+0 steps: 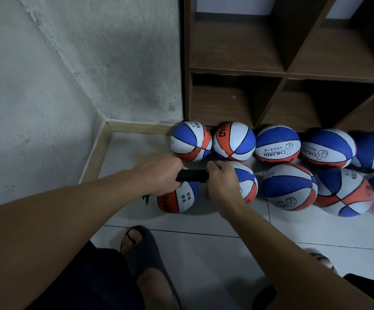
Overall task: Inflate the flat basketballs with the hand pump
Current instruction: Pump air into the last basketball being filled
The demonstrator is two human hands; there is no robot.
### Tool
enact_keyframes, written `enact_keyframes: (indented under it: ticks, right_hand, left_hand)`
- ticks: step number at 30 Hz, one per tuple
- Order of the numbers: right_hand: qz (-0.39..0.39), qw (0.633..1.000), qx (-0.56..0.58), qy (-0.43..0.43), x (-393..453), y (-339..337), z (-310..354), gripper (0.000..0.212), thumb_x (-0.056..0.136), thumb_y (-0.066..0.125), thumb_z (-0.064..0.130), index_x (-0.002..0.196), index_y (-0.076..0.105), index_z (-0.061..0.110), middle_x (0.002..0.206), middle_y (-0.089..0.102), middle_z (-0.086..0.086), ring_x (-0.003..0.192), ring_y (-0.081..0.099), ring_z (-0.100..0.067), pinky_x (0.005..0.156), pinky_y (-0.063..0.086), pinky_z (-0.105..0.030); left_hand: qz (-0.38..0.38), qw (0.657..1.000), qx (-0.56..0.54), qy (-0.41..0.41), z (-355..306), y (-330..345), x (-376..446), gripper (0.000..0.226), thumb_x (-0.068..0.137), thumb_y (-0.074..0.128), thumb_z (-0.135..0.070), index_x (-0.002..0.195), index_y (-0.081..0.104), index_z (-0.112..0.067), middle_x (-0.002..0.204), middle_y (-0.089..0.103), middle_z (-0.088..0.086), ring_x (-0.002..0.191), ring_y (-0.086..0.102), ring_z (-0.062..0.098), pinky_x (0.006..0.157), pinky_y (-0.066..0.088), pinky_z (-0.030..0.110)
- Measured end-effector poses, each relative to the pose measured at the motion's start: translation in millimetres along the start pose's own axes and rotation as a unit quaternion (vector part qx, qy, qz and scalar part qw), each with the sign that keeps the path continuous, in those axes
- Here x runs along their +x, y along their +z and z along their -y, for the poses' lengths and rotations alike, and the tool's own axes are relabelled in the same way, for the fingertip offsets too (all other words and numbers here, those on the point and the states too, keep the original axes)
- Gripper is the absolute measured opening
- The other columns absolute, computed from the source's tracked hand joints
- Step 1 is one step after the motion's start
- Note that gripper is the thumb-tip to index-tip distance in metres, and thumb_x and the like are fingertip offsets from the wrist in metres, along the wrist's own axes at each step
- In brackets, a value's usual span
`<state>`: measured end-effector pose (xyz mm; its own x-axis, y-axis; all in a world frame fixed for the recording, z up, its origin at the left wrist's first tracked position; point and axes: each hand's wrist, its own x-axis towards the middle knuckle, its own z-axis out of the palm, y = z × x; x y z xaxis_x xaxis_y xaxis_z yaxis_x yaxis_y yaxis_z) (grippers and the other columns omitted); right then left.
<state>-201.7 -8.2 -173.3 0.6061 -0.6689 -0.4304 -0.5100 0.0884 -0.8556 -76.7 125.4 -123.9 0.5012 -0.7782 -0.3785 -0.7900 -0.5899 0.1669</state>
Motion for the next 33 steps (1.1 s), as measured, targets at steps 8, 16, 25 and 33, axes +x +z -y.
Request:
enact_keyframes:
  ticks: [8,16,25,33]
  right_hand:
    - [0.021,1.0,0.001,0.006,2,0,-5,0.032,0.106,0.052,0.035,0.092,0.061,0.008,0.069,0.052,-0.001,0.068,0.05,-0.022,0.065,0.046,-0.043]
    - [-0.052,0.998,0.013,0.039,31,-61,8,0.023,0.103,0.057,0.025,0.089,0.061,0.009,0.069,0.049,-0.005,0.062,0.042,-0.019,0.056,0.036,-0.033]
    - [-0.077,0.997,0.015,0.026,23,-55,11,0.02,0.096,0.051,0.022,0.077,0.049,0.016,0.065,0.038,-0.004,0.063,0.034,-0.022,0.058,0.032,-0.036]
    - [-0.017,0.999,0.023,-0.023,0,-21,21,0.031,0.108,0.047,0.027,0.081,0.052,0.011,0.05,0.038,0.014,0.048,0.034,-0.009,0.053,0.032,-0.032]
  left_hand:
    - [-0.001,1.0,0.029,0.006,10,3,3,0.029,0.094,0.064,-0.037,0.07,0.057,-0.023,0.067,0.061,-0.002,0.059,0.061,0.02,0.055,0.049,0.033]
    - [0.016,0.999,-0.03,-0.04,32,-8,4,0.021,0.092,0.064,-0.039,0.076,0.063,-0.026,0.07,0.066,-0.003,0.062,0.065,0.017,0.06,0.053,0.037]
    - [-0.001,0.999,-0.002,-0.033,22,-14,5,0.028,0.096,0.066,-0.032,0.07,0.058,-0.024,0.069,0.061,-0.001,0.062,0.062,0.022,0.061,0.054,0.038]
    - [-0.036,0.998,0.046,0.002,0,-22,3,0.026,0.098,0.063,-0.029,0.074,0.057,-0.024,0.071,0.059,-0.003,0.06,0.055,0.015,0.051,0.034,0.03]
